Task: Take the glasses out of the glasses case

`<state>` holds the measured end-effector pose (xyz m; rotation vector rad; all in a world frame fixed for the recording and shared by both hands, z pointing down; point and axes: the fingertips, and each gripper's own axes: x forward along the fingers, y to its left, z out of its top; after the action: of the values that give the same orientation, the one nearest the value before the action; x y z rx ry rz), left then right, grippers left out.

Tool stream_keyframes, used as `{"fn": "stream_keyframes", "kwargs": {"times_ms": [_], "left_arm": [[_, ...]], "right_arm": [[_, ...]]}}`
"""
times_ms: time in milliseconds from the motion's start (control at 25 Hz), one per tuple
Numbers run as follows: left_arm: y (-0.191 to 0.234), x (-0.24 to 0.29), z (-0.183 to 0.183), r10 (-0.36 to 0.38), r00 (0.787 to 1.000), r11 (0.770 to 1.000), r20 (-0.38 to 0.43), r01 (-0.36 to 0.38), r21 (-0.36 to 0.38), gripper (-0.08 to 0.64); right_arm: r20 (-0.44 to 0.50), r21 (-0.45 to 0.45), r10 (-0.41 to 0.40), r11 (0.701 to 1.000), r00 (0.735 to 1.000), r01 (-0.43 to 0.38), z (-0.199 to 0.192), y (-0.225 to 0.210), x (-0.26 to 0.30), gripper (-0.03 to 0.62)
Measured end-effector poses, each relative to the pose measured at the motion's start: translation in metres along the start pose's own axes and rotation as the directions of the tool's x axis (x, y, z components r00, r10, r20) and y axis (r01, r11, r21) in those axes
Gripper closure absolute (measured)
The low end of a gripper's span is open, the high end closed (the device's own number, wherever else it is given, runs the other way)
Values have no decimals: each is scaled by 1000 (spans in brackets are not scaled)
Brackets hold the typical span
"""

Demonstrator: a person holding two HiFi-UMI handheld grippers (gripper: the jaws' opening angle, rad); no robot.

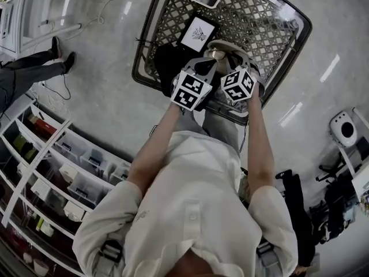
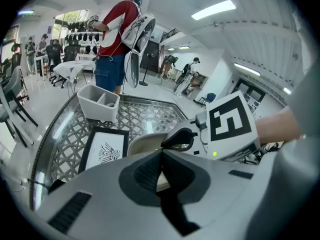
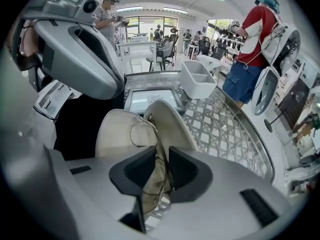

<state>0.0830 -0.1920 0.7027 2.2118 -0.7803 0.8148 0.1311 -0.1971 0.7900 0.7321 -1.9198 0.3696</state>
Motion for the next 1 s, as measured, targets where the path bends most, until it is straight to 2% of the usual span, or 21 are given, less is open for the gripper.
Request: {"fn": "stream_keyframes", "kwargs": {"times_ms": [320,600,800,1000], "left_arm": [[1,-4,-1,8,1000,1000,4,-8,-6,548],[1,-7,-5,15,1000,1000,6,-15,-8,548],[2,-9,-6,18,1000,1000,10,-18,-9,548],[0,-11,-6,19,1000,1000,15,-19,-4,548]], "right_arm": [[-11,-18,16,1000,1000,-17,2,1,8,485],[-8,-36,18,999,1000,-18,3,3,15,541],[5,-85,46,995,999,-46,4,7,14,568],[9,-85,53,995,999,-52,2,8,13,572]]}}
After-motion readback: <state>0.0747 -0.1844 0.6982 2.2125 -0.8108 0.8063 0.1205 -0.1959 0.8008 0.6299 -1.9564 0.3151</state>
